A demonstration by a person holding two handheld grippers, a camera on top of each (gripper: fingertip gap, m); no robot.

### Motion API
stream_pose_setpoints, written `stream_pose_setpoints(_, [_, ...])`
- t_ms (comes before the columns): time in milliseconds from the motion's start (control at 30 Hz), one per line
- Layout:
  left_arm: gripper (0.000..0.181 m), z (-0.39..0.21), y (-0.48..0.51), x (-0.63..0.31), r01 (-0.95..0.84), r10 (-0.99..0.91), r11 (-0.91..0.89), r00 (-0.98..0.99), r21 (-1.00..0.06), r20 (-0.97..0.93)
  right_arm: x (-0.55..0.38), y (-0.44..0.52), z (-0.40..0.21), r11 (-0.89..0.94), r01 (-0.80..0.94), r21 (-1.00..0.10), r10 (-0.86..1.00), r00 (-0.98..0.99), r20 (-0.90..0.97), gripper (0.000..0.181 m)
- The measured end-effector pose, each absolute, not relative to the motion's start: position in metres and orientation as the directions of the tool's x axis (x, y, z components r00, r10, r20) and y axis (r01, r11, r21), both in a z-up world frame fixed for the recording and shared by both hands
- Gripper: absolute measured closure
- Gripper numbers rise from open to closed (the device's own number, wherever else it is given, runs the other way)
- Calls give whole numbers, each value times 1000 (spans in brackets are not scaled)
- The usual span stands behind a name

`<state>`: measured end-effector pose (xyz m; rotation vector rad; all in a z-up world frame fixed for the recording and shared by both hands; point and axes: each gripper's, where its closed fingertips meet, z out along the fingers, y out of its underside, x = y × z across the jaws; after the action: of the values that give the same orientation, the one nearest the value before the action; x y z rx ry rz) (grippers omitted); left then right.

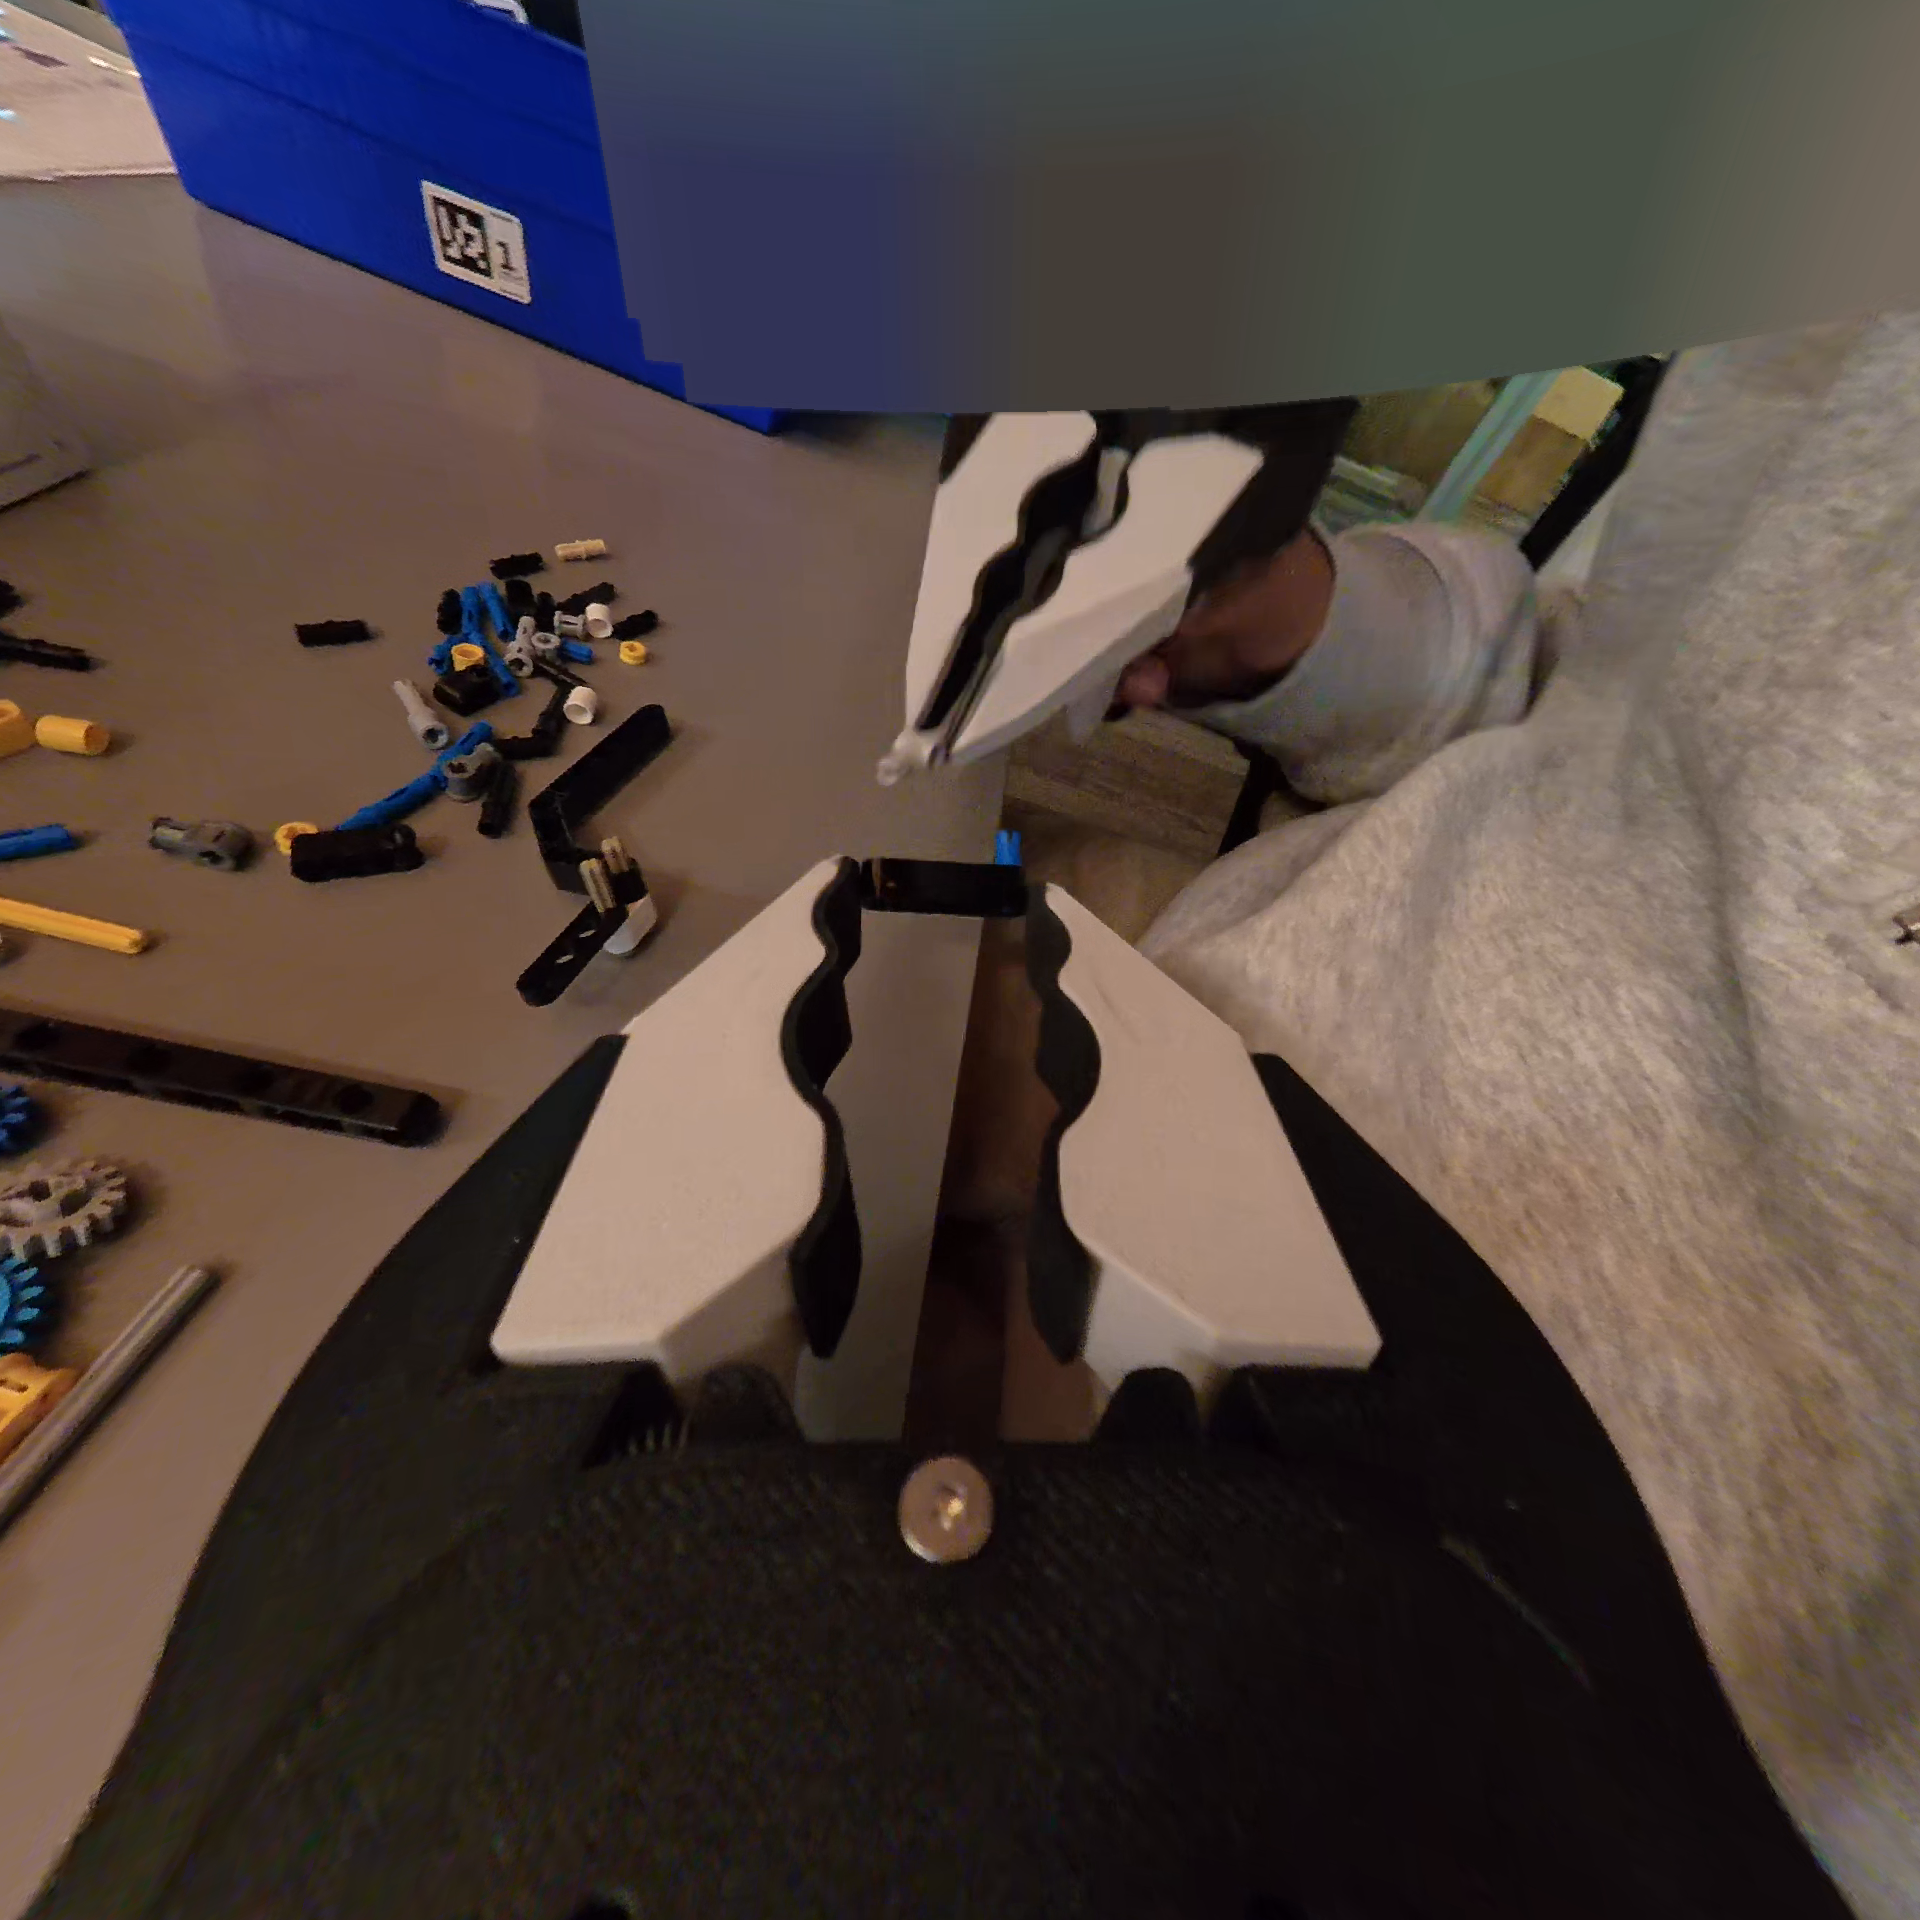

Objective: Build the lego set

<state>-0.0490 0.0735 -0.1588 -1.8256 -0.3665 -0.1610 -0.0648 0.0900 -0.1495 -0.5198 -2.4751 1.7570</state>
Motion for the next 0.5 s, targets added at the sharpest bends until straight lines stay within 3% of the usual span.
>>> stream_pose_setpoints(200, [151, -166, 75, -44, 285, 153, -323, 957, -902, 248, -46, 96, -156, 399, 193, -896, 82, -981, -175, 179])
stream_pose_setpoints(500, [150, -192, 79, -30, 278, 82, -511, 958, -813, 276, -37, 87, -178, 480, 152, -864, 20, -986, -163, 179])
